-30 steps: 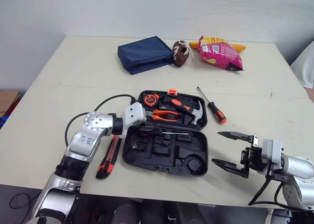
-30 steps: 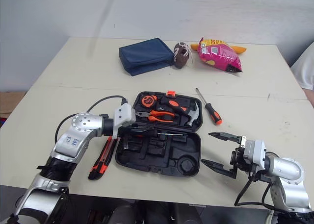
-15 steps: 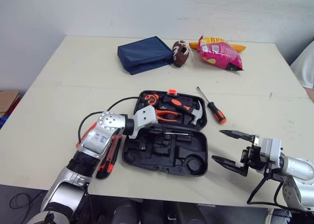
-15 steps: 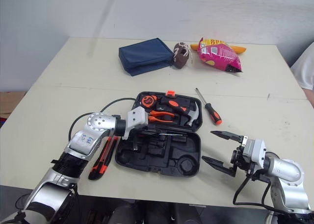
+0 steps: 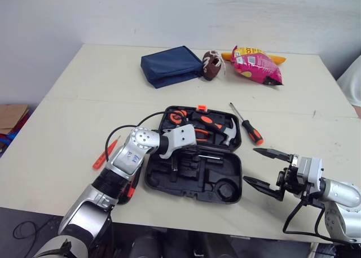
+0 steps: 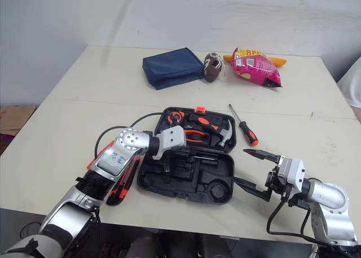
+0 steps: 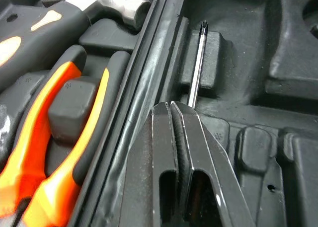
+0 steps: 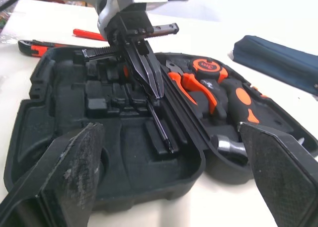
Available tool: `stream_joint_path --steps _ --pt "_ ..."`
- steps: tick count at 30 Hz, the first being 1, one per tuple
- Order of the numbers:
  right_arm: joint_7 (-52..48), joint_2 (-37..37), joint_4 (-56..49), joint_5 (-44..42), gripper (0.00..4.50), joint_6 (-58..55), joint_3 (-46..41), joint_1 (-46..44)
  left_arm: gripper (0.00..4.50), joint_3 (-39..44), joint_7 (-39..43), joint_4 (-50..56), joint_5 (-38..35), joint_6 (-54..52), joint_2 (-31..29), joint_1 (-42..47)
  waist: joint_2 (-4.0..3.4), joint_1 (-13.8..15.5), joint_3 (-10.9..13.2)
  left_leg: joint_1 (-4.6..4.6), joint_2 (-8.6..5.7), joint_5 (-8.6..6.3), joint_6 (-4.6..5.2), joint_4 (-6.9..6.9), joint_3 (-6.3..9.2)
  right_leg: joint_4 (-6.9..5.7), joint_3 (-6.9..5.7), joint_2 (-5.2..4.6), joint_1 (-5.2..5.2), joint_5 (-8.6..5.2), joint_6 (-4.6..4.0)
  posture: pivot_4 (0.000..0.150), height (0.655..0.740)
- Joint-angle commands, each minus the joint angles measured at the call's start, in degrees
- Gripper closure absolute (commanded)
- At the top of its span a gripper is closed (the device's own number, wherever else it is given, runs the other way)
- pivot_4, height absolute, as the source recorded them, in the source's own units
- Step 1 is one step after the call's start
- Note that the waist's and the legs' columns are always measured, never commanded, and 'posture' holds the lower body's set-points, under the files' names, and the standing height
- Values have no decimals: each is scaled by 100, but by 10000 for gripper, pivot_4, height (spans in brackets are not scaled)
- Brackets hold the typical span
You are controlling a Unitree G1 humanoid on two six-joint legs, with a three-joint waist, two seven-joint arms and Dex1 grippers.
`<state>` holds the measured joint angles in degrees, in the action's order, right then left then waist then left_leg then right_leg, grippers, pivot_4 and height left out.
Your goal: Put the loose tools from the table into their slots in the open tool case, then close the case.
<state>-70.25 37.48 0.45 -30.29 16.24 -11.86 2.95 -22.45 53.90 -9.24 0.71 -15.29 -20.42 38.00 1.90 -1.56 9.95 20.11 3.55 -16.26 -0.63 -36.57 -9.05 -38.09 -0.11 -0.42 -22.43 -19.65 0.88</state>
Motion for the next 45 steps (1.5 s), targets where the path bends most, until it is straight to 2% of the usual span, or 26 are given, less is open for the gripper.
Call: stream_joint_path --steps 1,5,9,12,14,15,17,20,21,28,35,39,45 --pt "19 68 49 -75 0 140 -357 30 44602 587 101 83 -496 429 -66 -85 6 -27 6 4 1 0 0 0 -1 -1 0 1 -8 0 0 1500 7400" --pt "-10 221 252 -101 0 134 -704 183 44602 1610 635 457 -1411 794 -650 -260 3 -61 11 9 10 11 -20 16 -3 -6 0 11 -24 -2 -4 1500 7400" --pt "-11 290 596 -111 0 292 -1160 392 44602 2555 794 678 -1957 643 -1347 -737 2 -70 11 3 9 20 -31 33 -1 -4 -4 11 -24 -5 -9 1500 7400" --pt "28 298 880 -120 0 470 -1494 514 37368 3207 684 763 -2168 655 -1773 -1199 2 -88 12 2 10 19 -31 43 -2 6 -4 11 -23 -5 -9 1500 7400" --pt "115 313 1145 -107 0 700 -1886 694 28707 3910 596 915 -2248 517 -2177 -1927 2 -118 14 6 9 18 -29 45 0 12 -5 9 -24 -5 -9 1500 7400" --pt "153 320 1257 -108 0 799 -2044 770 22901 4206 545 981 -2285 456 -2330 -2242 0 -120 15 3 9 12 -23 45 -6 15 -4 5 -24 -5 -9 1500 7400" --pt "184 356 1456 -123 0 843 -2401 1115 15137 4935 450 864 -2167 654 -2594 -3020 4 -156 17 4 7 7 -18 49 -3 21 -7 1 -23 -6 -9 1500 7400" --pt "367 294 1745 -148 0 1026 -2857 1446 1824 5839 255 256 -2043 1014 -2868 -3790 11 -160 21 4 9 -8 -13 58 -3 31 -13 -2 -24 -15 -17 1500 7400" --pt "423 296 1981 -134 0 1121 -3008 1536 812 6142 104 -151 -1970 1212 -2990 -3938 16 -161 23 4 9 -13 -5 60 -3 32 -15 -5 -26 -18 -21 1500 7400" --pt "739 374 3549 -76 0 1743 -3754 1991 812 7135 -416 -2186 -1910 1968 -3439 -4450 27 -150 27 2 8 -38 -15 64 -2 59 -27 -19 -22 -16 -44 1500 7400" --pt "962 402 4283 -203 0 1917 -3997 1983 812 6975 -573 -2443 -2042 2243 -3233 -4390 35 -162 16 0 10 -52 -22 78 6 58 -45 -26 -21 -21 -56 1500 7400" --pt "927 315 3815 -284 0 1781 -3800 1751 812 6817 -688 -2109 -2241 1986 -3151 -4013 37 -190 15 -1 12 -48 -25 77 6 55 -46 -23 -20 -18 -58 1500 7400" --pt "1345 134 1686 -473 0 774 -3061 1261 812 6055 -669 -706 -2636 1271 -2889 -3307 32 -181 15 0 12 -38 -29 73 6 43 -46 -22 -15 -8 -42 1500 7400"
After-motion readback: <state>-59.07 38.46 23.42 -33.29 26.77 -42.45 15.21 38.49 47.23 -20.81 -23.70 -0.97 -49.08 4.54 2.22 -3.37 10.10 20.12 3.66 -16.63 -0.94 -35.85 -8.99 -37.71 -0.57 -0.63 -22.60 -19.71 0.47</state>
